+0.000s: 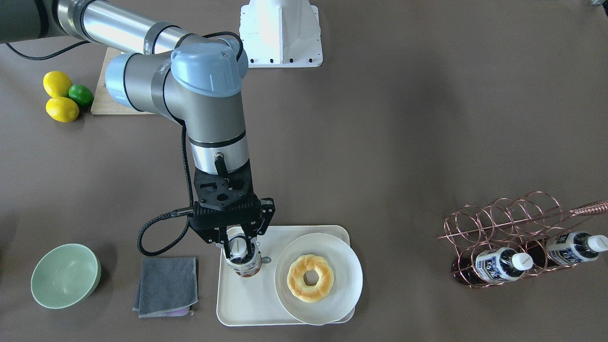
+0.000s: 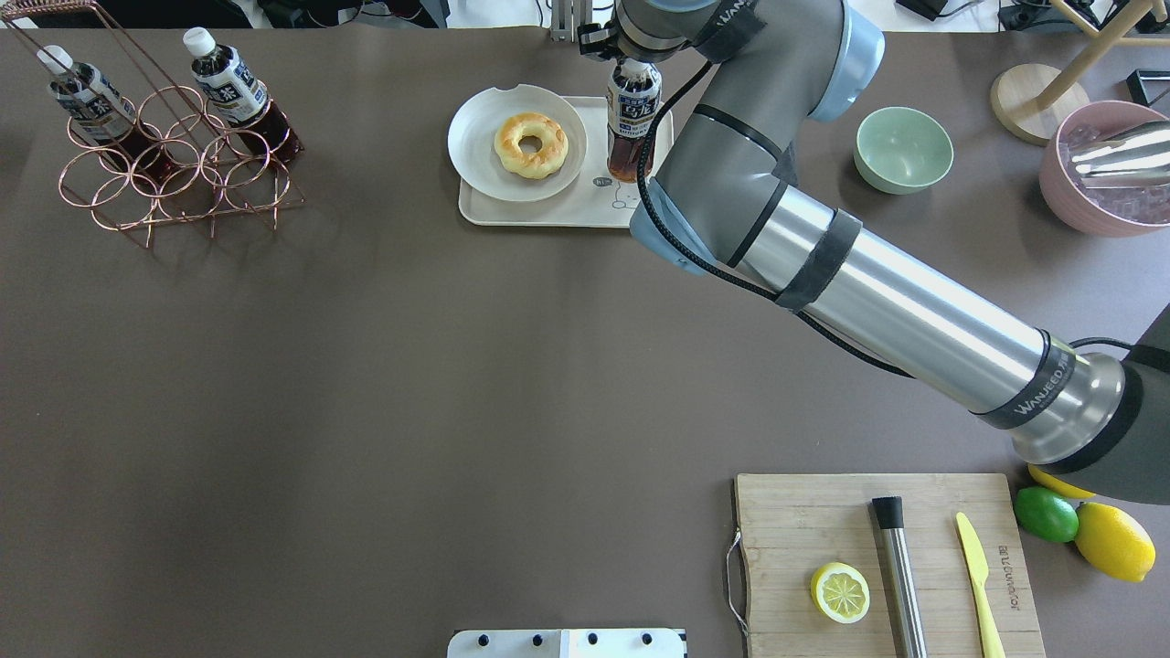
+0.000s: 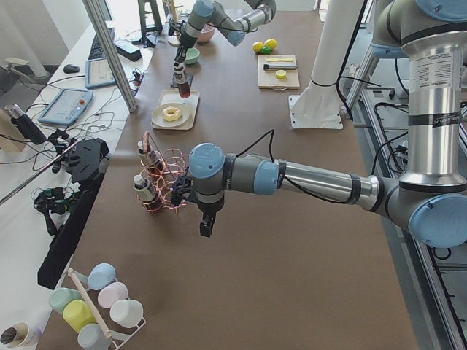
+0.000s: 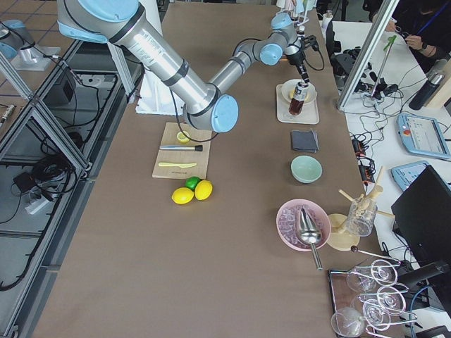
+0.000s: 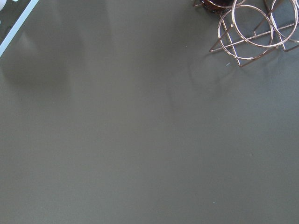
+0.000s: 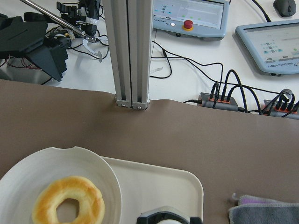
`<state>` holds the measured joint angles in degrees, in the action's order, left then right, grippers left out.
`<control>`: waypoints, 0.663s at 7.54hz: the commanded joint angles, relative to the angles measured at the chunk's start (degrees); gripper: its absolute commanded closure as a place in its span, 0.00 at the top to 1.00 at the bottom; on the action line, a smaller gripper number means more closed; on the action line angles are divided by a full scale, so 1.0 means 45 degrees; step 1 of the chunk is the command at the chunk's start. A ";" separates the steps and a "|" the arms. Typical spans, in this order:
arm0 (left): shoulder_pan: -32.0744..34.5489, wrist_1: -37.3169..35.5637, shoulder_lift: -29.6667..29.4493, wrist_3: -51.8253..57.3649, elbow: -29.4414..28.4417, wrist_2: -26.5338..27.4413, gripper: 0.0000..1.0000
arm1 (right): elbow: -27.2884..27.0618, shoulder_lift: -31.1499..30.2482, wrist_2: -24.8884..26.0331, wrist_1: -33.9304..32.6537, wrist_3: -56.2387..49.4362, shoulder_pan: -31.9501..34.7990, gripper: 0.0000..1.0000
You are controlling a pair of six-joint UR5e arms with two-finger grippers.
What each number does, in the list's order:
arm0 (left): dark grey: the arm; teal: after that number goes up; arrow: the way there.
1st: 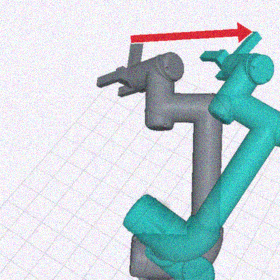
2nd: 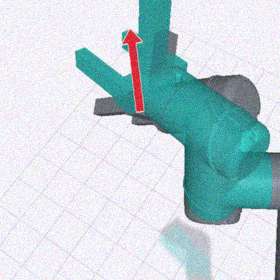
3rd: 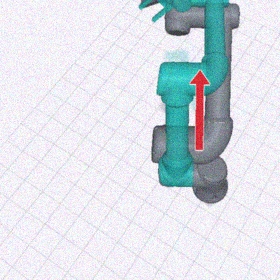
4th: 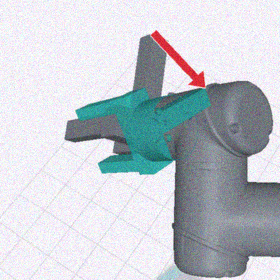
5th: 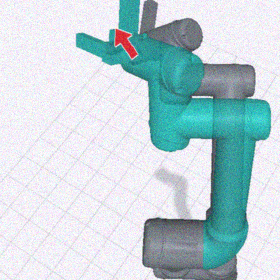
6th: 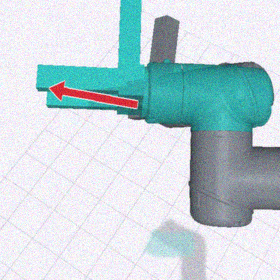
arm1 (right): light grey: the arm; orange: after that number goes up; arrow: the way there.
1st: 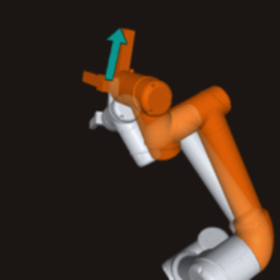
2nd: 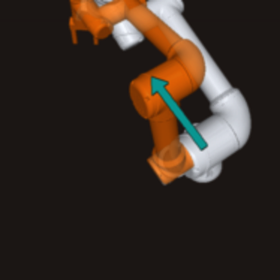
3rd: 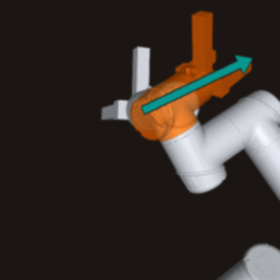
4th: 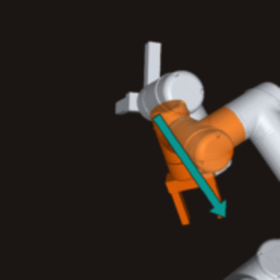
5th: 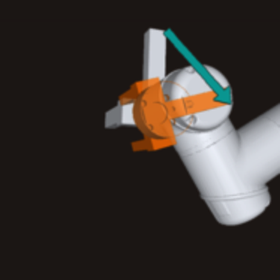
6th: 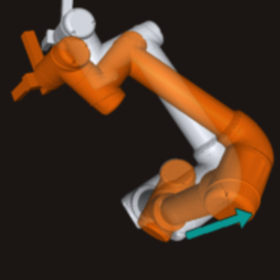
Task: Place tea on tray
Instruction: 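Lower the bottle onto the tray beside the plate and open the right gripper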
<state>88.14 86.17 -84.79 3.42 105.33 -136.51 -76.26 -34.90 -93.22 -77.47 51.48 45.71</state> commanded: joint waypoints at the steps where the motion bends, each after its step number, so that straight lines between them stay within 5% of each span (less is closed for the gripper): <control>1: 0.0120 -0.0009 -0.0025 0.0002 0.0030 -0.0015 0.99 | 0.1612 0.0412 -0.0201 0.1256 -0.0034 0.0253 0.00; 5: 0.0120 0.0030 -0.0259 -0.0075 -0.0028 -0.0015 0.99 | 0.1750 0.0412 -0.0279 0.1356 -0.0034 0.0312 0.00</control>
<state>88.68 86.26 -85.61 3.27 105.31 -136.58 -68.66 -33.06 -94.45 -71.62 51.33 47.03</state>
